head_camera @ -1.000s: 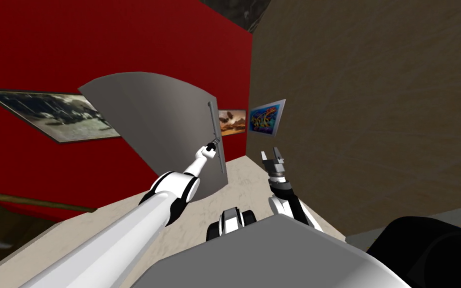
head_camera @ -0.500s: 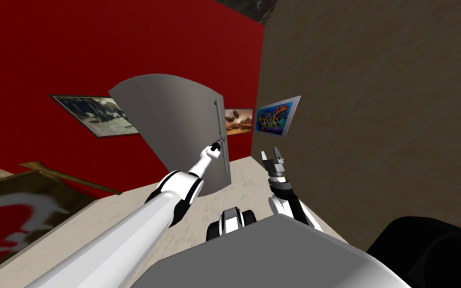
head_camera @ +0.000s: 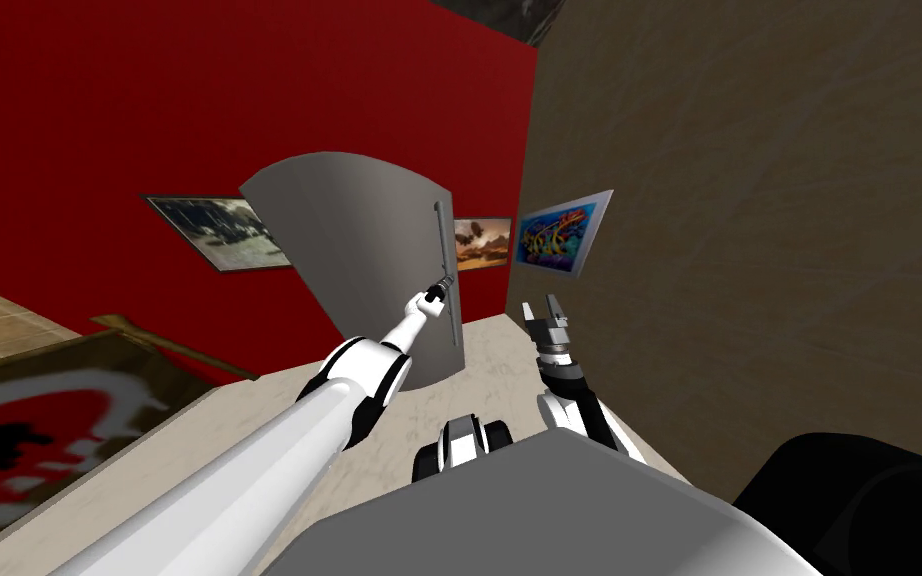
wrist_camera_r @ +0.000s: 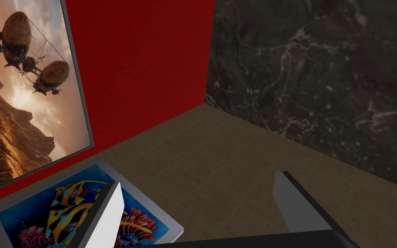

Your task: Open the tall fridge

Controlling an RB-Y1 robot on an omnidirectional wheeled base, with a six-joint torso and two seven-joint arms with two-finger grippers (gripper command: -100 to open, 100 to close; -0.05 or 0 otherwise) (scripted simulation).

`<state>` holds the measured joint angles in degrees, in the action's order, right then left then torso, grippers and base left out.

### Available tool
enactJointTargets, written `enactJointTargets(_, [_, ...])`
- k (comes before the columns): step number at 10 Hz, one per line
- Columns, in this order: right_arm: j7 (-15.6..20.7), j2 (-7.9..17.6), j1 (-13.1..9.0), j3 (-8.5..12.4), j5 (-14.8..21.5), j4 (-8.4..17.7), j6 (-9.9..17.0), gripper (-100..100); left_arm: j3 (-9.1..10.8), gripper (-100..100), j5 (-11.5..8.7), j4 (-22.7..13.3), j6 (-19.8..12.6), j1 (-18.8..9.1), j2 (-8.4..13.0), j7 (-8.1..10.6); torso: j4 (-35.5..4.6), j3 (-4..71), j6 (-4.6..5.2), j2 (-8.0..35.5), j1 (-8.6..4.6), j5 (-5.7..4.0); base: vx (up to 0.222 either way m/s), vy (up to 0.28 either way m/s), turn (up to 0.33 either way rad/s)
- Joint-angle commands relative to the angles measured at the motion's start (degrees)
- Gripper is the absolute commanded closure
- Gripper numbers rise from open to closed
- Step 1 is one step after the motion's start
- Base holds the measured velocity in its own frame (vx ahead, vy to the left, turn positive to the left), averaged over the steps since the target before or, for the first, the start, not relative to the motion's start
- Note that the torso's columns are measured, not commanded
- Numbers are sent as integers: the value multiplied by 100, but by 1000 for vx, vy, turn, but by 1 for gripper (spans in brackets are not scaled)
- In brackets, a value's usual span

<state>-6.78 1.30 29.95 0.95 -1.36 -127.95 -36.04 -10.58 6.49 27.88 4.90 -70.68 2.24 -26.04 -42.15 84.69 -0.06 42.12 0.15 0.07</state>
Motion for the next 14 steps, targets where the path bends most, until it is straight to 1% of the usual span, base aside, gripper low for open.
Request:
enactJointTargets(1, [0, 0, -2, -1, 0, 0, 0, 0, 456, 100, -420, 456, 360, 430, 438, 91, -14, -11, 22, 20, -19, 2, -66, -44, -414])
enactJointTargets(2, [0, 0, -2, -1, 0, 0, 0, 0, 533, 100, -542, 392, 460, 496, 466, 91, -22, -18, 39, 28, -28, 2, -29, -18, -262])
enactJointTargets(3, [0, 0, -1, 0, 0, 0, 0, 0, 533, 100, -542, 350, 460, 596, 466, 91, -13, -13, 50, 20, -23, 8, -6, -4, -88])
enactJointTargets(4, [0, 0, 0, 0, 0, 0, 0, 0, 533, 100, -542, 380, 460, 693, 466, 91, 0, -1, 47, 1, -12, 15, 0, 0, 0])
enactJointTargets(5, [0, 0, 0, 0, 0, 0, 0, 0, 533, 100, -542, 458, 460, 800, 466, 91, 17, 14, 34, -18, -1, 21, 0, 0, 0])
enactJointTargets(6, [0, 0, 0, 0, 0, 0, 0, 0, 533, 100, -542, 636, 460, 936, 466, 91, 27, 25, 26, -31, 6, 24, 0, -5, -5])
enactJointTargets(7, [0, 0, 0, 0, 0, 0, 0, 0, 533, 100, -542, 735, 460, 1039, 466, 91, 39, 31, 23, -44, 15, 29, 0, 0, 0])
enactJointTargets(9, [0, 0, 0, 0, 0, 0, 0, 0, 533, 100, -542, 774, 460, 1275, 466, 91, 64, 45, 21, -68, 28, 35, 0, 0, 0])
enactJointTargets(10, [0, 0, 0, 0, 0, 0, 0, 0, 433, 100, -489, 548, 527, 911, 416, 43, 89, 60, 15, -89, 31, 36, -51, 127, -94])
enactJointTargets(11, [0, 2, 0, 2, 0, 0, 0, 0, 303, 100, -468, 529, 431, 829, 346, 78, 69, 54, 36, -78, 42, 26, -140, 277, -204])
enactJointTargets(12, [0, 4, -2, 3, 0, 1, 1, 0, 303, 100, -468, 529, 431, 829, 346, 78, 61, 25, 43, -35, 33, 19, -130, 231, -140])
enactJointTargets(13, [0, 2, -2, 2, 0, 1, 1, 0, 172, 100, -447, 509, 334, 746, 277, 114, 56, 21, 4, -35, 3, 12, -119, 184, -96])
enactJointTargets(14, [0, 2, -1, 2, 0, 1, 1, 0, 42, 100, -426, 489, 238, 663, 207, 149, 48, 26, -3, -40, -9, 2, -176, 250, -166])
